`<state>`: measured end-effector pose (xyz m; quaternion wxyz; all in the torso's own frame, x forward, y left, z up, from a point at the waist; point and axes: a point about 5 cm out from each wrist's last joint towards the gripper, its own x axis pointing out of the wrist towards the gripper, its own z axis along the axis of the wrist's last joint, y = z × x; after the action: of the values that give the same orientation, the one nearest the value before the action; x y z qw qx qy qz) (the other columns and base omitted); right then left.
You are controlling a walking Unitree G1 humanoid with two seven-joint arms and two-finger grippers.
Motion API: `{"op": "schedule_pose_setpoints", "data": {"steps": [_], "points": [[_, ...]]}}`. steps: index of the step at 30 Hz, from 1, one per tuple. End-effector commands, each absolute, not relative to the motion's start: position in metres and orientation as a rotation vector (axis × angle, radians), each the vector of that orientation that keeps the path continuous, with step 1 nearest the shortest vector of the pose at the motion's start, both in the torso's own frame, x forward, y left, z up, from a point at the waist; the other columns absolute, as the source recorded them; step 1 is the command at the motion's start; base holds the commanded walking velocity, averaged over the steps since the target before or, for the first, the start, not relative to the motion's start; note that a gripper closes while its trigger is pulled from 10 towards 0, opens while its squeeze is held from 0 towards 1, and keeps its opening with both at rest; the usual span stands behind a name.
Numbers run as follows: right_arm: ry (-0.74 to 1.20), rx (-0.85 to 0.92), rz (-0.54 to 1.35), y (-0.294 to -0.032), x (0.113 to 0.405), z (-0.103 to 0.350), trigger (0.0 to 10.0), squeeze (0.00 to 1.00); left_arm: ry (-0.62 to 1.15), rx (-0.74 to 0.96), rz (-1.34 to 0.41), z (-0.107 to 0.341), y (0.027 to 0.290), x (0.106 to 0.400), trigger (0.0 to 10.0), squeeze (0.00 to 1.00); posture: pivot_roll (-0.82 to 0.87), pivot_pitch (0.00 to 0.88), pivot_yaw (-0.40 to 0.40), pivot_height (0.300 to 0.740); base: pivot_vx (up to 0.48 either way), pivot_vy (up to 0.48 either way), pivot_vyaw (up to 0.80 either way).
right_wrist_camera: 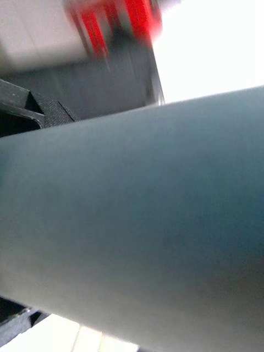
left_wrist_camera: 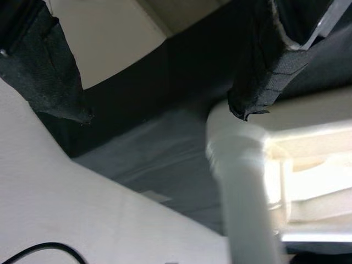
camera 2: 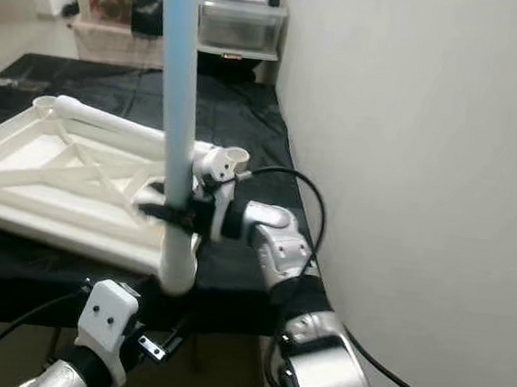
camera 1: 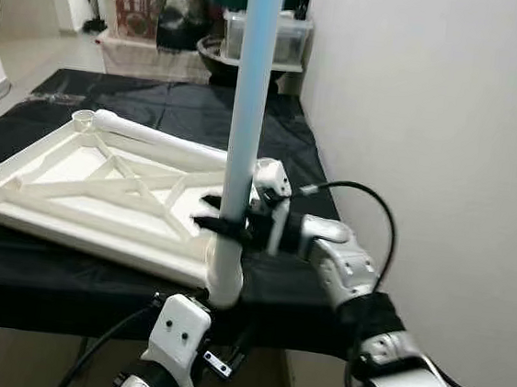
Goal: Building children table
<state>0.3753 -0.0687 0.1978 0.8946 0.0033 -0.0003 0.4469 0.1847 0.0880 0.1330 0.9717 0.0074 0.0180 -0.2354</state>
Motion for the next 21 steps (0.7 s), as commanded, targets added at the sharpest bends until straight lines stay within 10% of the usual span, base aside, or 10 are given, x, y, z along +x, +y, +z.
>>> {"op": "schedule_pose_setpoints", "data": {"steps": [1,9,14,15,17,18,21], "points": [[0.069,-0.002,0.701,-0.090,0.385,0.185,0.0,0.00,0.051,0.022,-0.468,0.130,0.090,0.185,10.0,0.00,0.11,0.054,-0.075,0.740,0.000,0.000,0.00],[0.131,0.021,-0.249,-0.162,0.378,0.167,0.0,0.00,0.052,0.025,-0.471,0.129,0.091,0.185,10.0,0.00,0.11,0.049,-0.063,0.740,0.000,0.000,0.00],[0.135,0.106,-0.426,-0.142,0.363,0.162,0.0,0.00,0.051,0.032,-0.473,0.129,0.091,0.186,10.0,0.00,0.11,0.047,-0.063,0.740,0.000,0.000,0.00],[0.109,0.121,-0.383,-0.132,0.365,0.164,5.4,0.00,0.051,0.032,-0.472,0.129,0.091,0.186,10.0,0.00,0.11,0.047,-0.063,0.740,0.000,0.000,0.00],[0.091,0.130,-0.357,-0.125,0.367,0.166,5.4,0.00,0.051,0.033,-0.471,0.129,0.091,0.186,10.0,0.00,0.11,0.047,-0.063,0.740,0.000,0.000,0.00],[0.058,0.161,-0.300,-0.117,0.369,0.170,10.0,0.73,0.051,0.032,-0.471,0.129,0.091,0.186,10.0,0.00,0.11,0.047,-0.062,0.740,0.000,0.000,0.00],[-0.005,0.163,-0.231,-0.112,0.371,0.178,10.0,1.00,0.052,0.032,-0.471,0.129,0.091,0.186,10.0,0.00,0.11,0.048,-0.062,0.740,0.000,0.000,0.00]]}}
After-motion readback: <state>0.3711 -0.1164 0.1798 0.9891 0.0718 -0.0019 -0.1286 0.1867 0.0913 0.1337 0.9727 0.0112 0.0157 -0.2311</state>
